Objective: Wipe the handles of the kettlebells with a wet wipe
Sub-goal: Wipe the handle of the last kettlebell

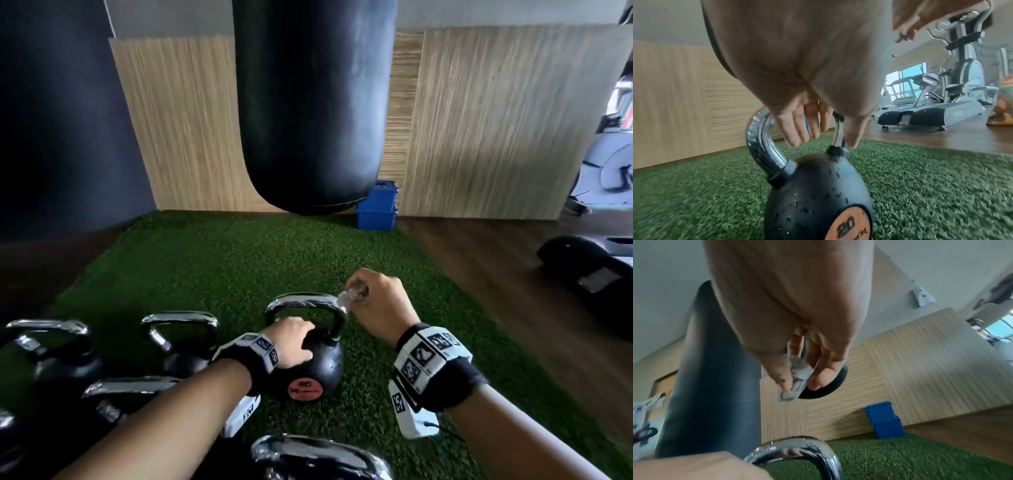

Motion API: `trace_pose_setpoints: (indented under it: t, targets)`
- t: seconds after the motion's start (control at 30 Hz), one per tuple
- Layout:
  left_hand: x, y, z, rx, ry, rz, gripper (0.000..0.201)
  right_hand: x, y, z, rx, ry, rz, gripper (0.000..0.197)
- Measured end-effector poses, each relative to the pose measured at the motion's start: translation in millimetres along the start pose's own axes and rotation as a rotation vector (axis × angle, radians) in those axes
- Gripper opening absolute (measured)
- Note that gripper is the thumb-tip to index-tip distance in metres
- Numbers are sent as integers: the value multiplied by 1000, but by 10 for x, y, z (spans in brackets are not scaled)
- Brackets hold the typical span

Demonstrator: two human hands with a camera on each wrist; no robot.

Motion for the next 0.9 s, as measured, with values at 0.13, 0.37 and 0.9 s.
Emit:
trace_pose_setpoints:
  t: [0.13, 0.37, 0.9]
  targets:
    - [-170, -447, -316, 66, -93, -24, 97, -84, -343, -224, 136, 94, 94, 9]
    - [-413, -1066, -566, -53, -79, -132, 137, -309, -880, -486, 129, 245, 204, 21]
    - [-349, -960, -582, -218, -3, -110, 152, -302, -1217, -442, -45, 318, 329, 9]
Point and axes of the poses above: each hand's wrist, its own z-axis away from the middle knuckle, its own y-axis out of the back of the hand, x = y × z, the point moved 4 cm from there along -z, towards the middle knuckle, and after that the axes turned 9 degrees about -y, right-handed, at the moved point
